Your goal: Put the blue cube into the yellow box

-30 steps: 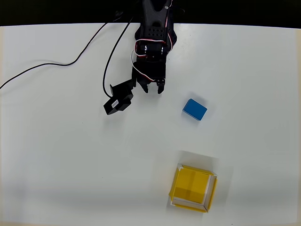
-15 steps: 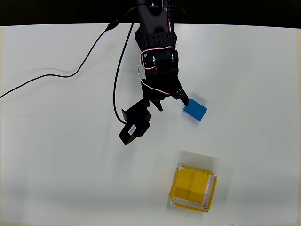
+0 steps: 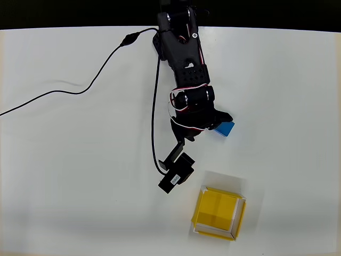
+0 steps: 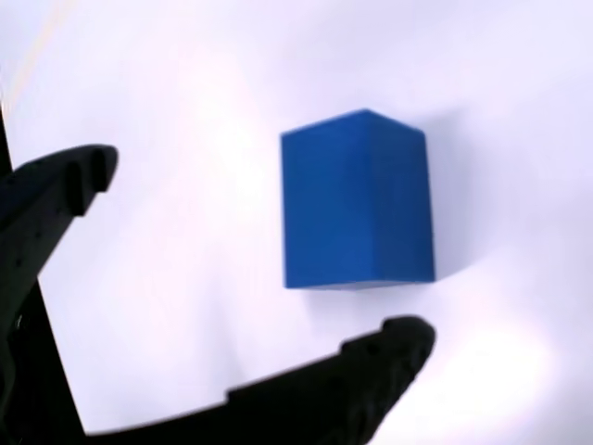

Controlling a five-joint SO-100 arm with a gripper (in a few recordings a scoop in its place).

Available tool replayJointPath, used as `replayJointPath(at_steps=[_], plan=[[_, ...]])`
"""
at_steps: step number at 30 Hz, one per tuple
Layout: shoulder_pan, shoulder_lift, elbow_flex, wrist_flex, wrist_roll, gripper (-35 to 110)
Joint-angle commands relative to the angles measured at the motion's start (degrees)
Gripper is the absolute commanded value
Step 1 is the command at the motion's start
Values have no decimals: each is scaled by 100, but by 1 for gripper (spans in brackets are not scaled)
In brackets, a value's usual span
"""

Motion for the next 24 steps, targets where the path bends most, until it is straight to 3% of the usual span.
replayJointPath(at_steps=[1,24], plan=[[-255,-255,-844,132,-237,61],[-1283,-2021,-466,-1230,272,57]])
